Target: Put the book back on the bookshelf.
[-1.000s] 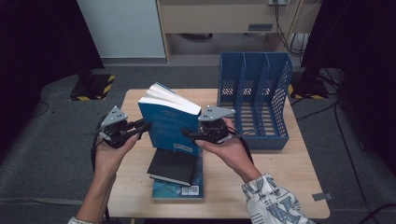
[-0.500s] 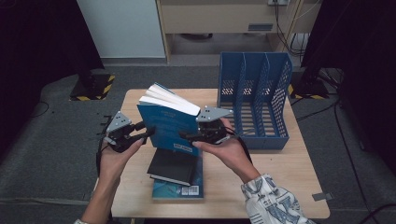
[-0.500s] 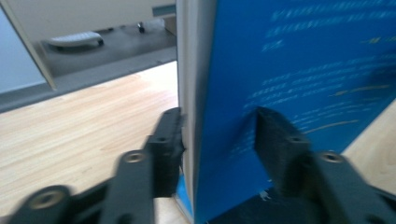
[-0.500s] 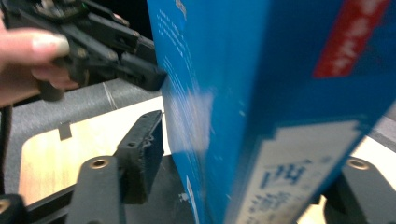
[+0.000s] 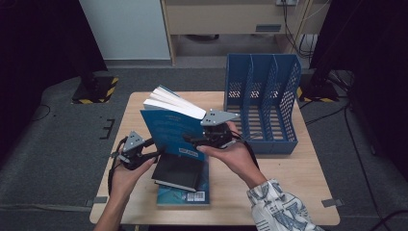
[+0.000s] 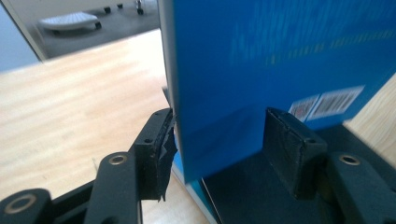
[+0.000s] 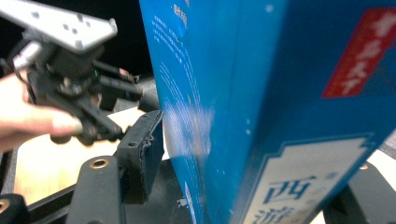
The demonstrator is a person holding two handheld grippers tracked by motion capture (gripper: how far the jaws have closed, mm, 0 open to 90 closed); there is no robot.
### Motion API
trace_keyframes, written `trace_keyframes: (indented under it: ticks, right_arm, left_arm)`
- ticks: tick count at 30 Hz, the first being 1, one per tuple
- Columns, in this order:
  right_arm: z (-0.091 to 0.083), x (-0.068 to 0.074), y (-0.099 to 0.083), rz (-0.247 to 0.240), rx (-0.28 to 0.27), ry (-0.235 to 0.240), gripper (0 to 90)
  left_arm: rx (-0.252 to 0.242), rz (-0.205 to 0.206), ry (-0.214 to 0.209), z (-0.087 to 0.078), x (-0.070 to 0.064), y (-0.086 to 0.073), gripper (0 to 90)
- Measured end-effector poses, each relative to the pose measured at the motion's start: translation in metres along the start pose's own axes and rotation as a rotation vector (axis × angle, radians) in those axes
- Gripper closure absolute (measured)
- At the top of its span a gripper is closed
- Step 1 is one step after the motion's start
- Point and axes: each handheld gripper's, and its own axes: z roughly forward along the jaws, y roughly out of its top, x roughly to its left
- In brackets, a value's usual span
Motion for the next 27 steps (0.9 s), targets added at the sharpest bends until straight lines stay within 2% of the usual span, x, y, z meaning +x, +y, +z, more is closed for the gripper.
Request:
trace_keyframes:
  ticks: [5,9,10,13,18,23,27]
  right_arm:
    - [0.001,0.000,0.003,0.003,0.003,0.015,37.1]
    - [0.001,0.001,0.005,0.004,-0.010,0.021,37.7]
    - [0.001,0.001,0.005,0.004,-0.013,0.022,38.1]
    - [0.001,0.001,0.009,0.007,-0.034,0.031,43.6]
    - [0.002,0.002,0.016,0.001,-0.057,0.042,47.6]
    - [0.006,0.004,0.022,-0.003,-0.056,0.067,48.1]
    - [0.007,0.003,0.023,0.002,-0.055,0.068,48.0]
  left_arm:
    - [0.038,-0.019,0.016,0.007,0.001,-0.021,43.1]
    - [0.068,-0.017,0.011,0.006,0.000,-0.033,42.8]
    - [0.071,-0.031,0.004,0.007,0.000,-0.036,42.3]
    - [0.074,-0.041,-0.004,0.007,0.000,-0.038,41.0]
    - [0.073,-0.050,0.000,0.007,-0.001,-0.040,38.8]
    - [0.073,-0.057,-0.001,0.006,0.000,-0.041,38.5]
    - [0.072,-0.064,-0.005,0.006,0.000,-0.041,38.5]
